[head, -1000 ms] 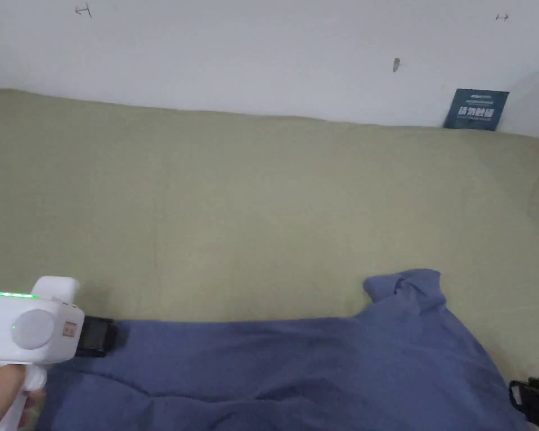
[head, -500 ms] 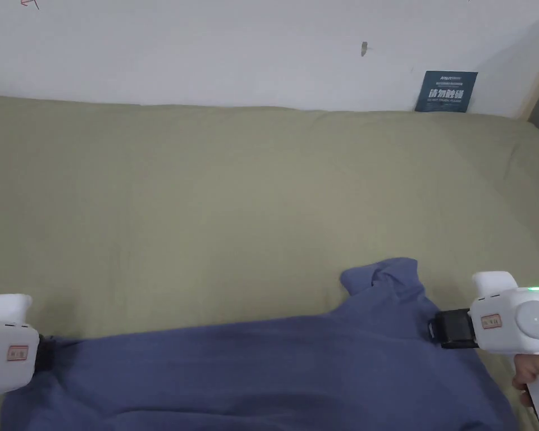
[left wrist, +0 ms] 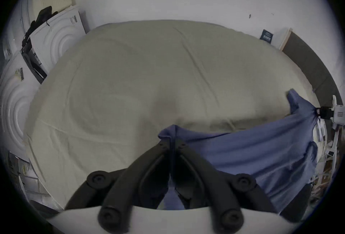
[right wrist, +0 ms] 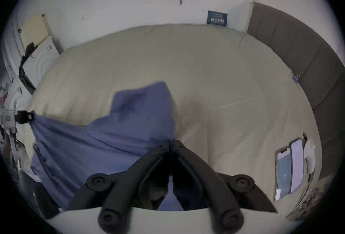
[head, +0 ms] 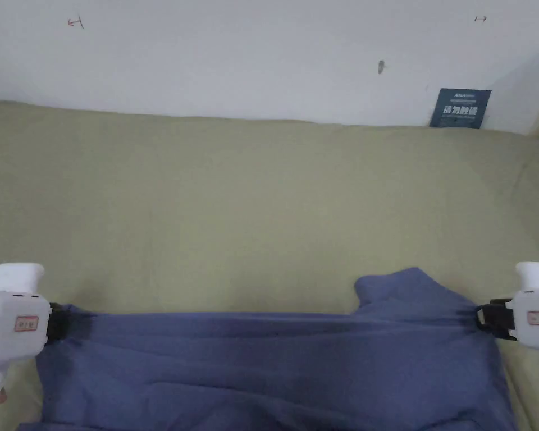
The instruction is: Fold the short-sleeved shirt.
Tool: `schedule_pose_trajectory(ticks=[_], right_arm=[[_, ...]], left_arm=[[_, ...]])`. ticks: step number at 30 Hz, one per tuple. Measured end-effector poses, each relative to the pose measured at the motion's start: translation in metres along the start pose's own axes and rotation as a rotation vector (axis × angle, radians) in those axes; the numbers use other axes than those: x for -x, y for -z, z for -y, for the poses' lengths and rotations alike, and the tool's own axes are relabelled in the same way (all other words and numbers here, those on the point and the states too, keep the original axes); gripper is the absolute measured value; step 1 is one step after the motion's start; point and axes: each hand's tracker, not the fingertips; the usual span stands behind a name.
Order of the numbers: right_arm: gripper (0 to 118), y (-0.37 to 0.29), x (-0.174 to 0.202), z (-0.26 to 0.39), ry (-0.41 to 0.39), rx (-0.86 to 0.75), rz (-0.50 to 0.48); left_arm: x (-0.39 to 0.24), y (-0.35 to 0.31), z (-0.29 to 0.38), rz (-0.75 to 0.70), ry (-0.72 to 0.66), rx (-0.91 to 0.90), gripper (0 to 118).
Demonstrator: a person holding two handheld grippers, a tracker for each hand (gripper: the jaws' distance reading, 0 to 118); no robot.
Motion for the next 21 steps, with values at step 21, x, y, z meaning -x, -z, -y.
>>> schedule_pose_trajectory(ticks=[21], right_arm=[[1, -0.156, -0.012, 0.209, 0.034, -0.101, -0.083]], left_arm=[[0.037, -0.128, 0.193, 0.125, -0.022, -0.112, 5]])
